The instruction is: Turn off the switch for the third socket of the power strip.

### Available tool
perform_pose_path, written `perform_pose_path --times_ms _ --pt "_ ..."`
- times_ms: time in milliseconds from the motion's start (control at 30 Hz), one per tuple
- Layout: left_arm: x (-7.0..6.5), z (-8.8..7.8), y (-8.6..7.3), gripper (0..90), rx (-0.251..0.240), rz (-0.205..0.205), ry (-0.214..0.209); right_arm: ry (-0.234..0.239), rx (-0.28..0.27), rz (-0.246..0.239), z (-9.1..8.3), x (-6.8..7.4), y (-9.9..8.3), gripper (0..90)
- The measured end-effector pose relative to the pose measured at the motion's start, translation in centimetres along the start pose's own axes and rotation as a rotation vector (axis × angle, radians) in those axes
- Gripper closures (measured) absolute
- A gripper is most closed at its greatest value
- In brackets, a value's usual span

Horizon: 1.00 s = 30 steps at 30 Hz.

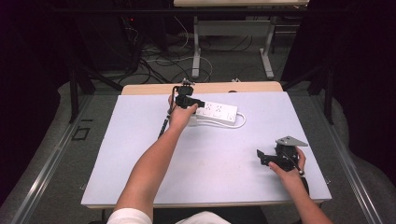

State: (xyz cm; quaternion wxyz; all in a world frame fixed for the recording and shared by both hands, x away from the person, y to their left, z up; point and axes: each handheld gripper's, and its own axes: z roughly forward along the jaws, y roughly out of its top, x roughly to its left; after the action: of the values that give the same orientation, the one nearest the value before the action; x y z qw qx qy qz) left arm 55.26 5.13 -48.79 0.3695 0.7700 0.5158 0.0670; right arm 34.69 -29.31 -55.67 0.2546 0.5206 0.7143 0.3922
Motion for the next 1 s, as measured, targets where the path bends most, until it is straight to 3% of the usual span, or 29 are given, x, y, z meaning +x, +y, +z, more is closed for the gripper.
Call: perform_pose_path --times_ms 167,233,367,433,667,733,767,800,867,933,1000 --pt "-0.3 -0.9 0.2 48.8 0.007 0.033 -0.013 -0.004 0.001 0.001 0.0 0.0 0.0 8.7" --pt "-0.6 -1.2 0.1 46.5 -0.008 0.034 0.010 -0.002 0.001 -0.001 0.0 -0.1 0.0 8.7" --pt "-1.1 -1.7 0.1 41.3 -0.002 0.062 0.010 -0.003 0.002 0.004 0.0 0.0 0.0 8.7" --pt "-1.6 -1.9 0.0 39.8 -0.003 0.052 0.006 -0.002 0.000 0.008 -0.1 0.0 0.0 8.7" --pt "-3.1 -2.9 -0.3 37.2 0.008 0.135 0.012 -0.003 -0.001 0.006 -0.1 -0.1 -0.1 8.8" --pt "-3.6 -3.1 -0.4 37.1 0.001 0.160 -0.001 -0.003 -0.001 0.007 -0.1 -0.1 0.0 8.8" --pt "-4.0 -3.2 -0.5 36.9 -0.004 0.153 -0.009 -0.003 -0.001 0.007 -0.1 -0.1 0.0 8.7" --pt "-4.3 -3.3 -0.5 36.7 -0.001 0.177 -0.014 -0.004 0.000 0.009 -0.1 0.0 0.0 8.7" --pt "-5.0 -3.5 -0.8 36.4 -0.014 0.175 -0.031 -0.003 0.000 0.011 -0.1 0.0 0.0 8.7" --pt "-5.3 -3.8 -0.9 36.0 -0.002 0.209 -0.050 -0.002 -0.002 0.008 -0.1 0.0 0.0 8.8" --pt "-5.8 -3.9 -1.3 35.5 0.007 0.203 -0.059 -0.004 -0.002 0.005 -0.1 -0.1 0.0 8.8"
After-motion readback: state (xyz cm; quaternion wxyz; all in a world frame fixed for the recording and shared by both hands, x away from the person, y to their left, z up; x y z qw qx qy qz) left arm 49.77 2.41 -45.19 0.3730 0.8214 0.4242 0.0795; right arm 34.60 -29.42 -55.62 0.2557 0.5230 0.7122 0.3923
